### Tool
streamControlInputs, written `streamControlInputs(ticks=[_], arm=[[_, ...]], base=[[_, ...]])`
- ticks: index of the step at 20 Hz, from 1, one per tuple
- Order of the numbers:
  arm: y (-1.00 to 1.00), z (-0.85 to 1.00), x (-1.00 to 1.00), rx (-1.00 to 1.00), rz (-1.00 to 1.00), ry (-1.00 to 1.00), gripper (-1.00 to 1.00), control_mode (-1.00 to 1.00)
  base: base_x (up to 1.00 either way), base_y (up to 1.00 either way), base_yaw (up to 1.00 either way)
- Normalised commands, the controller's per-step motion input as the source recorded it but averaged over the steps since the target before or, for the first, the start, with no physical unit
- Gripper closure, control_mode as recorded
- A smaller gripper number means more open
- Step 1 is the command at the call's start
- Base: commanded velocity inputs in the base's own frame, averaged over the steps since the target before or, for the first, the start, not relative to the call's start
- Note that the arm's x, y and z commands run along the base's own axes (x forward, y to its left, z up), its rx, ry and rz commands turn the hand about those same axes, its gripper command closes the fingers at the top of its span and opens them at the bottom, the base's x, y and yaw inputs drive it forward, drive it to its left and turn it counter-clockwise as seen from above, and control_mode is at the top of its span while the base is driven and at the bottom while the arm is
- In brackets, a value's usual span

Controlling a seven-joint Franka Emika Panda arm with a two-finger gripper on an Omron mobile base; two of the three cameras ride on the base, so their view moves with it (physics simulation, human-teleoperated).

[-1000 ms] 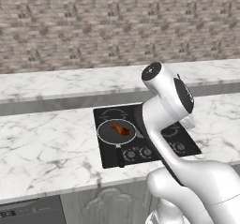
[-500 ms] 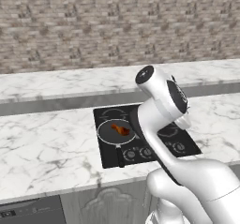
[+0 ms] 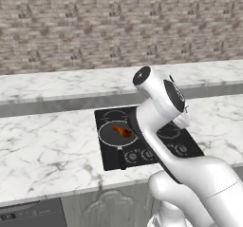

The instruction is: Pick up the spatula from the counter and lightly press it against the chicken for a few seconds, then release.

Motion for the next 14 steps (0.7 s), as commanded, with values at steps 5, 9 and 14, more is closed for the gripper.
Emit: streamControlInputs(ticks=[5, 9, 14], arm=[[0.1, 0.0, 0.17, 0.0, 0.0, 0.0, 1.0, -1.0], [0.0, -0.07, 0.06, 0.0, 0.0, 0.0, 1.0, -1.0], [0.0, -0.13, 0.14, 0.0, 0.0, 0.02, 1.0, -1.0]], base=[[0.0, 0.0, 0.0], [0.0, 0.0, 0.0], [0.0, 0.0, 0.0]])
